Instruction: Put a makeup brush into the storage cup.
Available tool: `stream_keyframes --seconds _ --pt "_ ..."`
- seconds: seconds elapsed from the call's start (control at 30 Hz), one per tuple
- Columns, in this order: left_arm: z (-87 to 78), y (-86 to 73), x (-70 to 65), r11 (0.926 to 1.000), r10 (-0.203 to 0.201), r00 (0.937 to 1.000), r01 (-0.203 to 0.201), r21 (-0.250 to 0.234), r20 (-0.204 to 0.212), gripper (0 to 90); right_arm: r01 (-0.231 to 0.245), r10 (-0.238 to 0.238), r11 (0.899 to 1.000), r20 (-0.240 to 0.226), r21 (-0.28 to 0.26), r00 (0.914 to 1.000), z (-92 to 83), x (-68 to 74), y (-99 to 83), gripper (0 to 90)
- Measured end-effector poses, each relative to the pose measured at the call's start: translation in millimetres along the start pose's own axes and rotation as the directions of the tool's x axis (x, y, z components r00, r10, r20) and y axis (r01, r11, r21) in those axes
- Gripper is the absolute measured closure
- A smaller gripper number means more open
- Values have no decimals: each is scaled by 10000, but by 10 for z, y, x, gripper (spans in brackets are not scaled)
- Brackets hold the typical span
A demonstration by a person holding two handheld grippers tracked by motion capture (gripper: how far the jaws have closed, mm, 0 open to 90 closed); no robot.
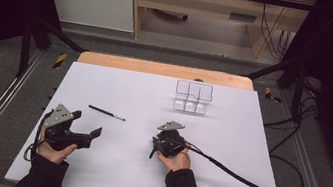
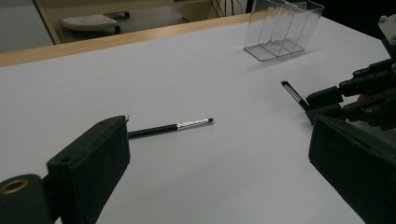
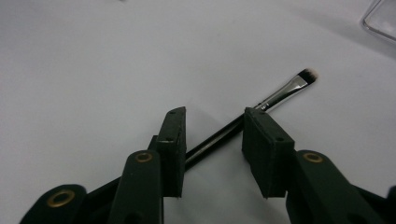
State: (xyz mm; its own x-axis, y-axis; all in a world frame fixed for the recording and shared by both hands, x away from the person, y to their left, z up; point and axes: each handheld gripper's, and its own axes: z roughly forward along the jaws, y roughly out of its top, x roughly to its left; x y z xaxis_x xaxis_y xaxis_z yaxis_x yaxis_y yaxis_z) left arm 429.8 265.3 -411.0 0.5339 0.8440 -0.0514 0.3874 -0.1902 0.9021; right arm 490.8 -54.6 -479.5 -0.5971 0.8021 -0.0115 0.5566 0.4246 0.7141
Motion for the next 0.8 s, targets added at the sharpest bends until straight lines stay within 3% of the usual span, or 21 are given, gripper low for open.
stream_keyframes --seconds 0.8 --pt "-6 3 -1 10000 -5 10000 5 -20 35 47 128 -140 9991 300 401 9995 -72 -22 6 758"
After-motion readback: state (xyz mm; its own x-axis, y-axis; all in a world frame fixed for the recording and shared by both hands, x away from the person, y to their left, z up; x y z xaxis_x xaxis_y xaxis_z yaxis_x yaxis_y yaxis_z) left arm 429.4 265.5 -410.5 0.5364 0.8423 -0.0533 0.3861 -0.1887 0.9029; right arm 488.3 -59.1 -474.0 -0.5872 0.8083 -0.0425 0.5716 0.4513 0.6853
